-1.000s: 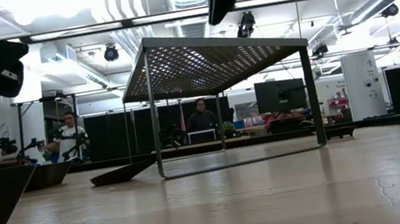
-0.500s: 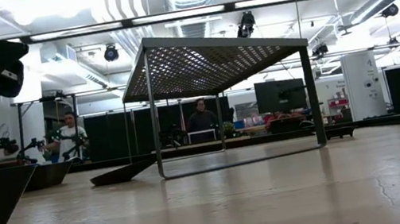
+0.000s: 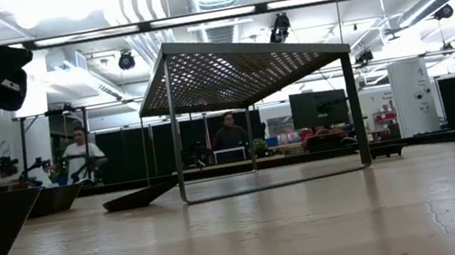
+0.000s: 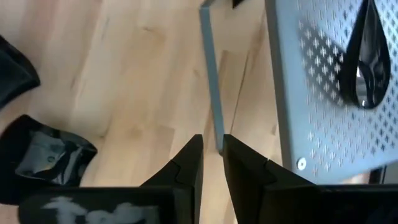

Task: Pick & Place Mini shaped plates
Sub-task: Put the square plate on the shelf

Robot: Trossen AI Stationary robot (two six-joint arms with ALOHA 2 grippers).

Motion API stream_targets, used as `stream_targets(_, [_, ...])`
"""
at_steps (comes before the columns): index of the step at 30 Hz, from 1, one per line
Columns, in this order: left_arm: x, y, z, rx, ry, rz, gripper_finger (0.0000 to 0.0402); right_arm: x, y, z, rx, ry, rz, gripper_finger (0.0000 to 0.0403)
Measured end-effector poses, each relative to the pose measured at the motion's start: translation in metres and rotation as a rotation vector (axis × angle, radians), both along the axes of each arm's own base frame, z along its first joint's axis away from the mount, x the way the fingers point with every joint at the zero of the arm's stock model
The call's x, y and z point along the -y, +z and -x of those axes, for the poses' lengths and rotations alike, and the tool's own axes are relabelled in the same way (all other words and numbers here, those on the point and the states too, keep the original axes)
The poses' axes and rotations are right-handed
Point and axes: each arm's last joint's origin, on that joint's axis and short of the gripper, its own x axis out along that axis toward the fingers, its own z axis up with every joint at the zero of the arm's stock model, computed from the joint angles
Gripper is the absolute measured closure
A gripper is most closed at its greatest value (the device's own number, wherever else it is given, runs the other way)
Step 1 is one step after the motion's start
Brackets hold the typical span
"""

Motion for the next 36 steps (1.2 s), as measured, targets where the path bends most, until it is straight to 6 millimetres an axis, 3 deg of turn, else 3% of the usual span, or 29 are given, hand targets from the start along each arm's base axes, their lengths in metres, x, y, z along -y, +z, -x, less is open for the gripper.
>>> stream_targets(6, [0.000, 0.000, 0.000, 0.000, 0.000, 0.000, 0.0401, 0.010, -0.005, 0.027, 0.111, -0.034, -0.077, 0.0349])
stream_targets(13, [0.000, 0.000, 0.000, 0.000, 0.000, 0.000, 0.0401, 0.040, -0.023, 0.065, 0.252, -0.208, -0.081, 0.0349])
stream_targets(19, [0.000, 0.000, 0.000, 0.000, 0.000, 0.000, 0.0401, 0.061, -0.041, 0.087, 0.295, -0.297, -0.100, 0.0349])
stream_targets(25, [0.000, 0.000, 0.000, 0.000, 0.000, 0.000, 0.0401, 0.069, -0.070, 0.095, 0.282, -0.320, -0.085, 0.0349])
stream_targets(29, [0.000, 0.000, 0.000, 0.000, 0.000, 0.000, 0.0401, 0.076, -0.083, 0.097, 0.275, -0.423, -0.106, 0.0349])
stream_targets(36, [0.000, 0.000, 0.000, 0.000, 0.000, 0.000, 0.0401, 0.074, -0.090, 0.098, 0.193, -0.615, -0.320, 0.0349])
